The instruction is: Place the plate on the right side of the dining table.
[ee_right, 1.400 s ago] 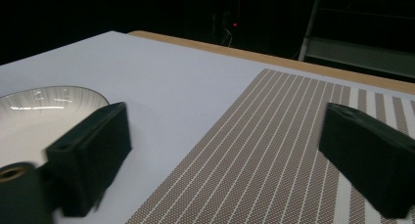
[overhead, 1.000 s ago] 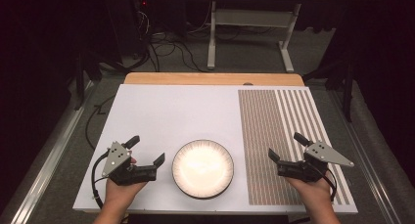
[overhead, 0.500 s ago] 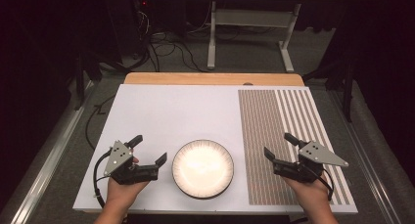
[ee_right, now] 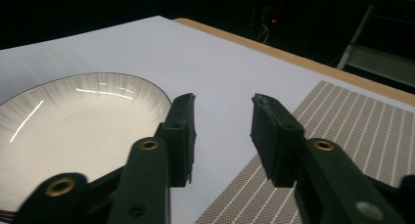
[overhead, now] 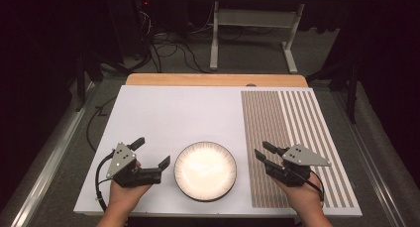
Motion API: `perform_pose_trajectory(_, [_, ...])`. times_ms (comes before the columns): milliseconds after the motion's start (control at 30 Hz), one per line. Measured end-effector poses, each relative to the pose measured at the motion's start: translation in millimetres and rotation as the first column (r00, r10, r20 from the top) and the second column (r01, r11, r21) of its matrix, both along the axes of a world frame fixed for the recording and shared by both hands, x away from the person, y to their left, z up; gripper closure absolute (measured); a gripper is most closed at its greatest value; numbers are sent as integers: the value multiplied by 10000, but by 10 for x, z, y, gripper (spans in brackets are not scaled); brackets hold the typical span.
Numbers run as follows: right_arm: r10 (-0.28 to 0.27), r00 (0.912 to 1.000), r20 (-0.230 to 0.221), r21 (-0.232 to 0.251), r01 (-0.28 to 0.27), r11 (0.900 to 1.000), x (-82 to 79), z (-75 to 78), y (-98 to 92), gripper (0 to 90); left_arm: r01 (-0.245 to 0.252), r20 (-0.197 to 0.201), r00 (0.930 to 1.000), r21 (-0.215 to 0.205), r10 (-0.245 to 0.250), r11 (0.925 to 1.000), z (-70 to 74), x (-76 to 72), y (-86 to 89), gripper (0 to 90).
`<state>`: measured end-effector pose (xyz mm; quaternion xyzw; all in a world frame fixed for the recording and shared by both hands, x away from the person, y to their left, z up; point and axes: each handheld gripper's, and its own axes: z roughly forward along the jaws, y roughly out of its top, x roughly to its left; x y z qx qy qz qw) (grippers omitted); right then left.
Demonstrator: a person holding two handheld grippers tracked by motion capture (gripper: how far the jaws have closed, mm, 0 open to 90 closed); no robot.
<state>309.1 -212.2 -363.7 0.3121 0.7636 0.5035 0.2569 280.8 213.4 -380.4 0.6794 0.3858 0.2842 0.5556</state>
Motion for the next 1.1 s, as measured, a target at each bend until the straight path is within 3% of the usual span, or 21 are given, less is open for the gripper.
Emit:
perform_pose_trajectory(233, [662,9960,-600,-329,-682,9971,47,-29,46,807,39,-72,10000,-130,-40,9999,-3,7,15,1])
perform_pose_trajectory(333, [996,9895,-1046,-439,-1047,9935,57,-49,95,900,97,-84,9999,-59,-97,9999,-10,10,11,1])
perform_pose_trajectory(400, [1216,9823,-1428,-599,-1312,9895,76,-64,130,900,107,-47,9999,-14,-107,9999,-8,8,6,1])
perform_pose_trajectory(500, [1339,9794,-1509,-857,-1479,9853,81,-75,168,900,112,-50,9999,-21,-112,9999,-9,8,5,1])
perform_pose_trajectory(533, [1566,9738,-1647,-935,-1735,9804,85,-87,207,900,107,-54,9999,-17,-107,9999,-8,9,6,1])
perform_pose_trajectory(733, [1914,9590,-2090,-1725,-2288,9581,76,-168,377,900,111,-10,9999,-74,-111,9999,1,3,19,1])
perform_pose_trajectory(1100, [1998,9443,-2613,-2087,-2574,9435,112,-274,433,900,5,12,10000,-131,-4,9999,2,12,53,1])
